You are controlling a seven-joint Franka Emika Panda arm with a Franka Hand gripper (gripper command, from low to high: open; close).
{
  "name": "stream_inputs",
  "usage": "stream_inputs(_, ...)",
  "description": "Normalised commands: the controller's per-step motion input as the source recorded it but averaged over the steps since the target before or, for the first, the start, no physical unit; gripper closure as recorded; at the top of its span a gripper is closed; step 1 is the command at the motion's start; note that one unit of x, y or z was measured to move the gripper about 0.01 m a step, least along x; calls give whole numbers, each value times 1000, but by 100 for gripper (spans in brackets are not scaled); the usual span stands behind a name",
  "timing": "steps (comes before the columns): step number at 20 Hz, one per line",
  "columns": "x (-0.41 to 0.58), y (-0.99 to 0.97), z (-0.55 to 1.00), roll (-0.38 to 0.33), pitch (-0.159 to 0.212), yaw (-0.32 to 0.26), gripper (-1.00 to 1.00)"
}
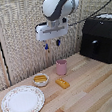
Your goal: Extend the gripper towards the air fryer handle. Grasp the air fryer handle and pull it to open the air fryer. Release the air fryer handle and move the gripper to the bread. Grasp the bread with the gripper and move it to the air fryer basket. Release the bread inside the air fryer and retract the gripper.
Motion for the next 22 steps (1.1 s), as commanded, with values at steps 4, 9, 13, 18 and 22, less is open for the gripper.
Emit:
stream_inputs(4, -24, 174, 0, -31, 3, -295, -100)
stream_inputs(9, 0, 185, 31, -37, -23, -351, -100)
stream_inputs(13, 49, 139, 57, -61, -46, -345, -100)
stream_inputs(18, 118, 34, 167, -207, -34, -285, -100)
stream_inputs(22, 47, 1, 151, -300, 0, -232, -100)
